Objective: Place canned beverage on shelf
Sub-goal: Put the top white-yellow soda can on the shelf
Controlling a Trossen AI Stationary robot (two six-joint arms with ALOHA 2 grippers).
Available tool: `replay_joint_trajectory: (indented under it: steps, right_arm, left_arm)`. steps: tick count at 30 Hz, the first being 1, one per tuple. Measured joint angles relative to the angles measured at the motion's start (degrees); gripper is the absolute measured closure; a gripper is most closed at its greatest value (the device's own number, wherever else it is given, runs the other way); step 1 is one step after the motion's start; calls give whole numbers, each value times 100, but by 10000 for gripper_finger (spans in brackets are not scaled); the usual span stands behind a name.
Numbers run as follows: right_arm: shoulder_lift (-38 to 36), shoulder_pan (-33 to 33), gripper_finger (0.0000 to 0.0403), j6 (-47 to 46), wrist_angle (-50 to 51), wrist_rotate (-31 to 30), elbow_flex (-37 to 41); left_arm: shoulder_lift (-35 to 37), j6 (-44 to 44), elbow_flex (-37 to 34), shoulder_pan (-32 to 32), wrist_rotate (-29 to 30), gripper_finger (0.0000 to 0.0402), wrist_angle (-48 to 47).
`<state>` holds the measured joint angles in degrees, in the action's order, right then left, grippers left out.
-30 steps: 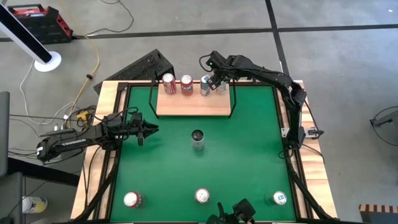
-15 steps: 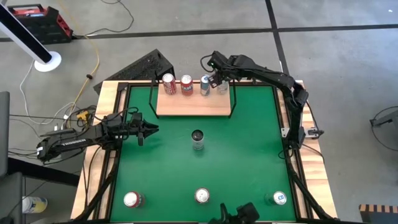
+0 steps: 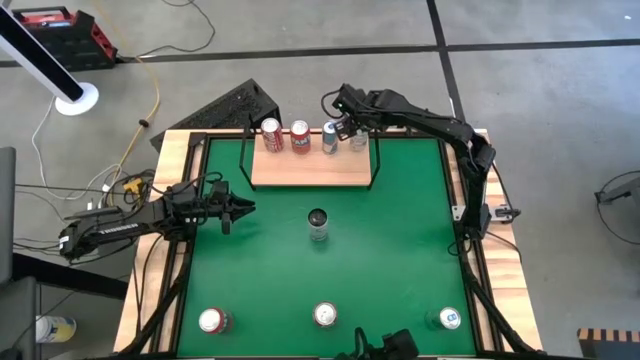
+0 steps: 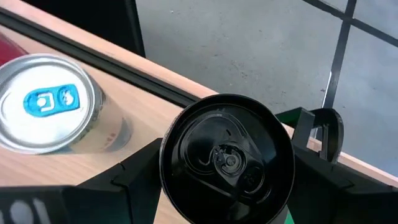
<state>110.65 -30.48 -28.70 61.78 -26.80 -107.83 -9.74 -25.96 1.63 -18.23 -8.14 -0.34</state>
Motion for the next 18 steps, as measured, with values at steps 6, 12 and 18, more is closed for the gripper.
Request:
replay_joint_trajectory:
  steps: [6, 12, 18]
  right_arm:
    - [0, 8, 114, -39, -42, 88, 0]
    - [0, 8, 114, -67, -66, 124, -2]
    - [0, -3, 114, -88, -74, 142, -2]
  left_arm:
    - [0, 1, 2, 1, 0, 313, 0]
    - [0, 0, 2, -1, 0, 313, 0]
    - [0, 1, 1, 1, 0, 313, 0]
